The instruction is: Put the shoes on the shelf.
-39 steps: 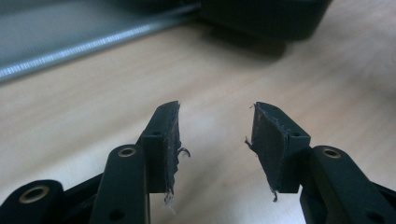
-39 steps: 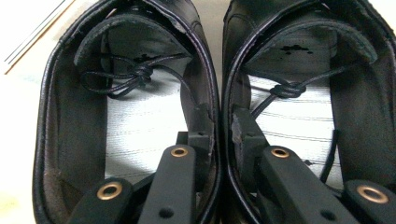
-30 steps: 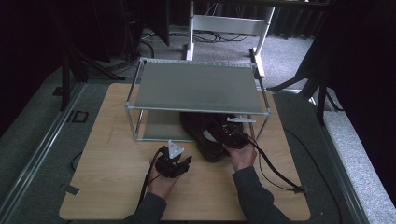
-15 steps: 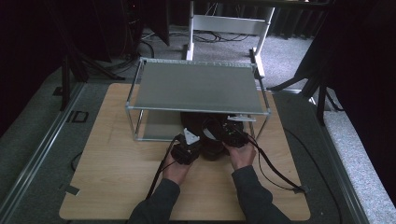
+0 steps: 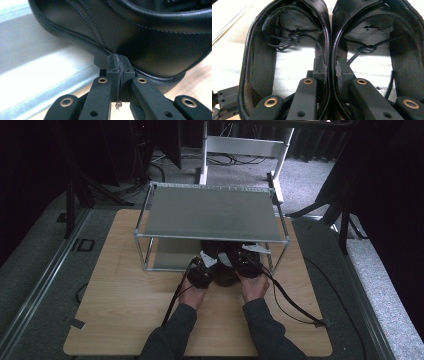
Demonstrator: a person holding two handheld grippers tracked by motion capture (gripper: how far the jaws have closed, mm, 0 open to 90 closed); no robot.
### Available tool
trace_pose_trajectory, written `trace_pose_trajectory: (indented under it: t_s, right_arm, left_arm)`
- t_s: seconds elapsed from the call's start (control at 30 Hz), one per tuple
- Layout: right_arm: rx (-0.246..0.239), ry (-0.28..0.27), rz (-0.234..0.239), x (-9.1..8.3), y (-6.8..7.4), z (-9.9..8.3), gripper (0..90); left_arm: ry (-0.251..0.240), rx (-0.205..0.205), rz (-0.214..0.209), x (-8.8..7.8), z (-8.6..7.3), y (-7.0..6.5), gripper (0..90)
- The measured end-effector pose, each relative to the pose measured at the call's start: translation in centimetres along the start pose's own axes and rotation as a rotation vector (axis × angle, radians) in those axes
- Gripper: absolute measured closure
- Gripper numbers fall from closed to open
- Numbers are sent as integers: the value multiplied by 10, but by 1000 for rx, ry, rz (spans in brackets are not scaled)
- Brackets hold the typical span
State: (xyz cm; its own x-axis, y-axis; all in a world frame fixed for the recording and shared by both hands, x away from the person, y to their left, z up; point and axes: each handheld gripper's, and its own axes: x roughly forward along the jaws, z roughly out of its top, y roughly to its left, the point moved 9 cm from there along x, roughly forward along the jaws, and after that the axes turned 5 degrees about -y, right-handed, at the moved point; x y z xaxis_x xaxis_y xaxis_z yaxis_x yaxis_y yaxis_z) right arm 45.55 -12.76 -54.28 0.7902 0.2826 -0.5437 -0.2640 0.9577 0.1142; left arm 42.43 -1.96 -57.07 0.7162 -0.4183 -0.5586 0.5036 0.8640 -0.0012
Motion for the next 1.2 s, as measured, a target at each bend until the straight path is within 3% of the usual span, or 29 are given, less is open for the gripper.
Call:
trace_pose_trajectory:
  t_s: [0.3, 0.43, 0.6, 0.83, 1.2]
  right_arm:
    - [22, -53, -39, 11, 3, 0, 807]
    - [3, -67, -45, 14, 12, 4, 807]
    - [10, -92, -49, 17, 20, 10, 807]
    - [17, -108, -72, 23, 17, 9, 806]
    - [17, -116, -90, 27, 16, 8, 799]
  left_arm:
    - [-20, 16, 46, 11, 1, 11, 897]
    - [-38, 12, 79, 9, 3, 21, 899]
    - [-58, 20, 85, 7, 6, 30, 899]
    - [-58, 31, 96, 19, 5, 31, 900]
    - [-70, 32, 103, 22, 5, 32, 899]
